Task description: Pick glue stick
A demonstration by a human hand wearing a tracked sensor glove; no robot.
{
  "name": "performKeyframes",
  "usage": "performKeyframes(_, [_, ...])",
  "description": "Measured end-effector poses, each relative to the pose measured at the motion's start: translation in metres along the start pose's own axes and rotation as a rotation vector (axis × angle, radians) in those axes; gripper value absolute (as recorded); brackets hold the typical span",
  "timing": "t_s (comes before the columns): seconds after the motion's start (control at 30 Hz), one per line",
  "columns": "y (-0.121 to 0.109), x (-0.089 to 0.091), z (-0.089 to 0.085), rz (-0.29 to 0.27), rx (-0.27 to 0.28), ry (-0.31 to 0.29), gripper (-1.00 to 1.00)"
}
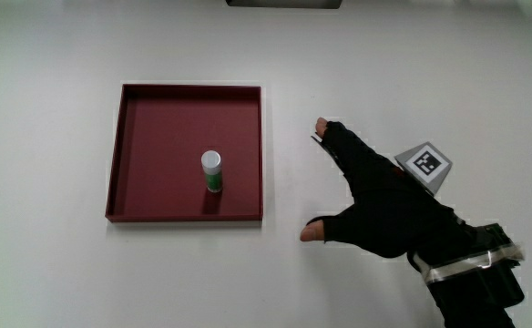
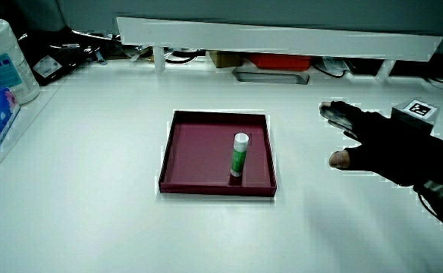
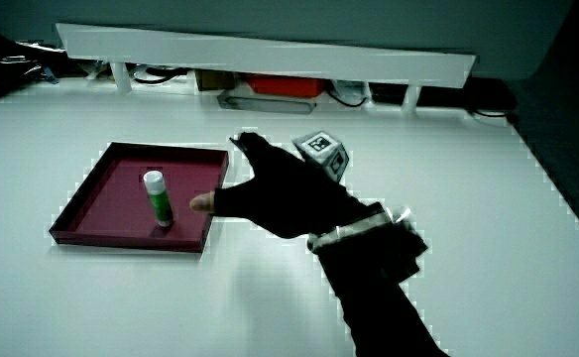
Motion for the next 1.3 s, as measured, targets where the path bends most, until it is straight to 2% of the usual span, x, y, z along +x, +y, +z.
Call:
performKeyframes(0.03, [0.003,0.002,-0.001,-0.013,-0.002,-0.012,0.00])
performKeyframes(0.1, [0.008,0.002,-0.004,-0.037,-0.006,0.008,0.00])
performKeyframes(0.23, [0.024,0.005,-0.009,-0.025,-0.018,-0.004,0.00])
performKeyframes(0.37, [0.039,0.008,-0.014,-0.024,-0.031,0.025,0.00])
performKeyframes(0.4, [0.040,0.007,-0.015,-0.100,-0.028,0.032,0.00])
performKeyframes(0.47, [0.047,0.006,-0.019,-0.080,-0.037,0.053,0.00])
performKeyframes(0.5, [0.053,0.008,-0.021,-0.038,-0.039,0.026,0.00])
performKeyframes(0.53, [0.057,0.010,-0.023,-0.025,-0.041,0.036,0.00])
performKeyframes(0.57, [0.060,0.011,-0.025,-0.030,-0.035,0.030,0.00])
performKeyframes(0.67, [0.071,0.015,-0.032,-0.002,-0.040,0.024,0.00])
performKeyframes(0.73, [0.077,0.015,-0.037,-0.021,-0.038,0.012,0.00])
performKeyframes(0.83, [0.086,0.020,-0.043,-0.007,-0.042,0.032,0.00])
performKeyframes(0.9, [0.092,0.023,-0.046,-0.009,-0.045,0.024,0.00])
performKeyframes(1.1, [0.106,0.030,-0.054,-0.006,-0.053,0.078,0.00])
performKeyframes(1.2, [0.113,0.035,-0.059,-0.006,-0.056,0.086,0.00])
performKeyframes(1.27, [0.116,0.039,-0.064,0.014,-0.053,0.095,0.00])
performKeyframes(1.3, [0.116,0.039,-0.066,-0.001,-0.056,0.108,0.00])
